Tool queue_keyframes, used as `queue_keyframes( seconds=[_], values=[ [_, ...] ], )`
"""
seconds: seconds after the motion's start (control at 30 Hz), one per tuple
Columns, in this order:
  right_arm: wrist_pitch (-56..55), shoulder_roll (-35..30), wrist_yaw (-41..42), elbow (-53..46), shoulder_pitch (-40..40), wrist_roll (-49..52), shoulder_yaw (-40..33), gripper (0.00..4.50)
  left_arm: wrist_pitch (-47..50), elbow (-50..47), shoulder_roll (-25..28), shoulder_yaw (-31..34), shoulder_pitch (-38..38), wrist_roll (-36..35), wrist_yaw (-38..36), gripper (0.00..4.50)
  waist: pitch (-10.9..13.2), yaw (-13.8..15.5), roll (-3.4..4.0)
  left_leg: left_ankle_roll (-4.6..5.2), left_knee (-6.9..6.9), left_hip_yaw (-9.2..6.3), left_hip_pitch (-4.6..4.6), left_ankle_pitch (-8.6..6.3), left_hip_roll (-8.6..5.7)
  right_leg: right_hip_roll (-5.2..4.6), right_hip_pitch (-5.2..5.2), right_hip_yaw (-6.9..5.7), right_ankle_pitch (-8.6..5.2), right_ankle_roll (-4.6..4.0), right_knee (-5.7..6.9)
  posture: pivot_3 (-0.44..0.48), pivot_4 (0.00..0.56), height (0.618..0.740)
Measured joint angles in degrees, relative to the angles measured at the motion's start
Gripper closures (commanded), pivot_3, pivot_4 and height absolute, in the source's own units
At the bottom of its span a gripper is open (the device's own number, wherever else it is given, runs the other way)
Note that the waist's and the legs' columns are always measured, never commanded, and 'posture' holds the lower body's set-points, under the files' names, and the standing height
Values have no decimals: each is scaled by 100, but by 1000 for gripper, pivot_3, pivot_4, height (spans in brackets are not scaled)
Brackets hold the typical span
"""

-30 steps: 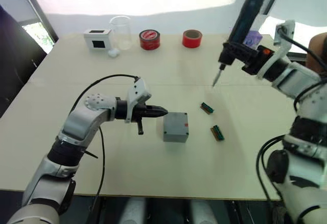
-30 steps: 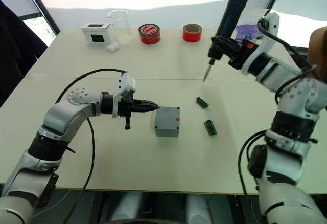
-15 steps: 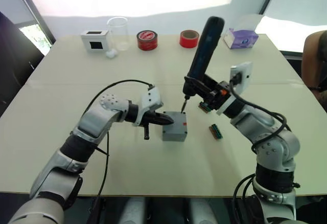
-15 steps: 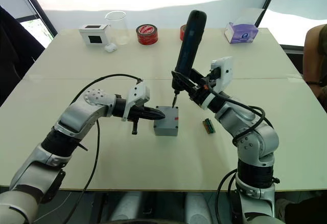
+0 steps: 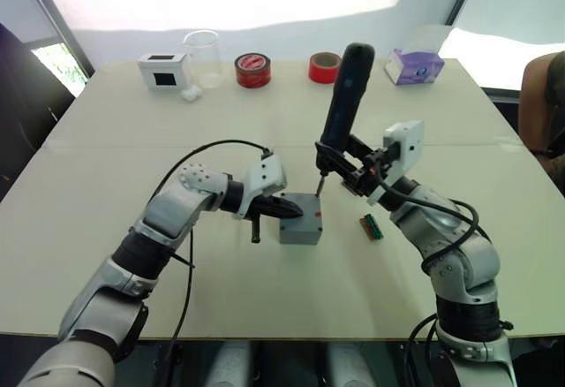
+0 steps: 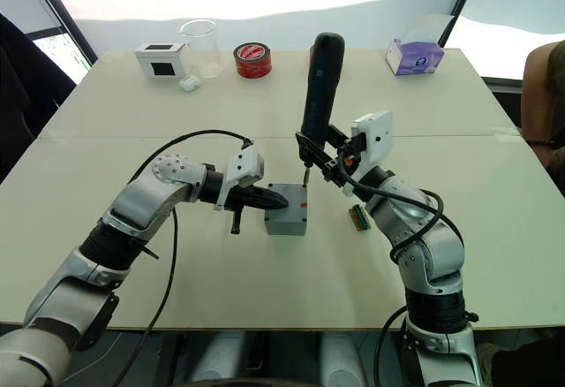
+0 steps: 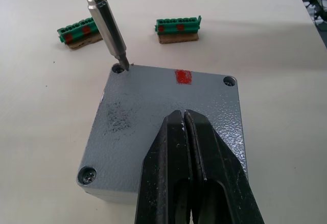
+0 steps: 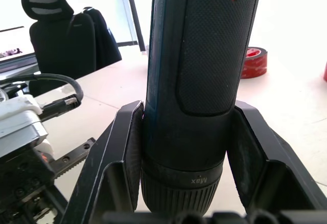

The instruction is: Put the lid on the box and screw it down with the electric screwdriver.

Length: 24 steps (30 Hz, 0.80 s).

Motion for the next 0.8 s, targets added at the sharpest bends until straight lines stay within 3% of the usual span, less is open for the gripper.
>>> queue_keyframes(
  seconds=[0.5, 0.8],
  values=[
    [-630, -134, 220, 115, 252, -351, 320, 2754, 75, 0, -1, 12, 15, -5, -5, 4500, -2, 6, -1, 1, 0, -1, 16, -1, 0, 1, 17, 0, -1, -1, -1, 0, 150, 740],
    [-711, -298, 161, 35, 396, -781, 653, 2754, 71, 10, 0, 13, 113, 56, -4, 4500, -28, 15, -36, 10, -16, -5, 118, -9, 6, 4, 121, -1, -10, -5, -21, 0, 150, 740]
  ],
)
